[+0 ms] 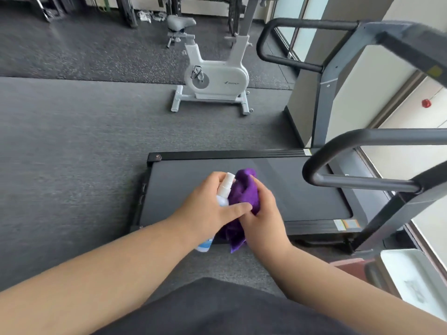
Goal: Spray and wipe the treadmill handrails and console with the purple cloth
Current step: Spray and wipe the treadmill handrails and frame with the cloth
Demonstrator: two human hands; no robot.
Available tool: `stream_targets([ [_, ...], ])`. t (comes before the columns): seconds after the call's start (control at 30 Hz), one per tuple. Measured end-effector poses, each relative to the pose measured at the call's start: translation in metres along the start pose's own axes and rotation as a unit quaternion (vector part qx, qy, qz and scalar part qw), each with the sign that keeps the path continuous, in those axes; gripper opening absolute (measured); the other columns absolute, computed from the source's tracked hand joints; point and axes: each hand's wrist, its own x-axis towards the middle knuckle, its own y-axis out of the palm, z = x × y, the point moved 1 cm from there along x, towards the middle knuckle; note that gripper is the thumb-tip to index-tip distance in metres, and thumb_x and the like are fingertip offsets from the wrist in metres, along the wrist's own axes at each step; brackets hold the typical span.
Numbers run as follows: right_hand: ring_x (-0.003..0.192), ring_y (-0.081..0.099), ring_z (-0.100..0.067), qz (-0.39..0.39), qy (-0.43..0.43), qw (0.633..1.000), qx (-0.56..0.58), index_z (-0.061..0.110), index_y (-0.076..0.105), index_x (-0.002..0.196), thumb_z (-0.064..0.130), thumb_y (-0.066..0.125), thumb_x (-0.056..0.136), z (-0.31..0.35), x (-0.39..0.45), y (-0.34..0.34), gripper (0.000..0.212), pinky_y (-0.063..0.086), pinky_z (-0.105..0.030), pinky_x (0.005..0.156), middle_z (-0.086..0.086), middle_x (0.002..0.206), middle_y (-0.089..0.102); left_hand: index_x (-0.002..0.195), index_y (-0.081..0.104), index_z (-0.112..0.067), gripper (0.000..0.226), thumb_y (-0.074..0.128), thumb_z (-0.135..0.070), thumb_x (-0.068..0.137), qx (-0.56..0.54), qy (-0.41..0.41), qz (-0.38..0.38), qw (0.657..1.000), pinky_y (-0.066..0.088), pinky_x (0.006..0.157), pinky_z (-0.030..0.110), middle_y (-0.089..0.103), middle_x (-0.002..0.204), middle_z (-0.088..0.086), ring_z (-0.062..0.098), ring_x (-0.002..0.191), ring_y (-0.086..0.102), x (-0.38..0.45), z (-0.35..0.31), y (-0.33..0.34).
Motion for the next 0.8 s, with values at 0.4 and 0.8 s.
stream_targets([
  [0.4,0.131,0.050,-0.004,0.181,0.181,0.932,0.255,0.038,0.034,0.149,0.068,0.068,0.072,0.005,0.055,0.079,0.090,0.041,-0.034,0.109,0.006,0.152,0.043,0.087,0.059,-0.050,0.025,0.071,-0.037,0.069,-0.153,-0.063,-0.020,0.986,0.061,0.065,0.036,0.068,0.080,-0.017,0.010,0.065,0.066,0.021,0.045,-0.119],
  [0.8,0.083,0.064,-0.008,0.437,0.095,0.894,-0.023,0.011,0.070,0.101,0.036,0.074,0.087,0.017,0.240,0.158,0.029,0.053,-0.035,0.087,0.002,0.089,0.072,0.089,0.065,-0.042,0.024,0.071,-0.024,0.074,-0.131,-0.113,0.105,0.979,0.052,0.054,0.028,0.066,0.078,-0.008,0.015,0.063,0.061,0.155,0.079,-0.257],
])
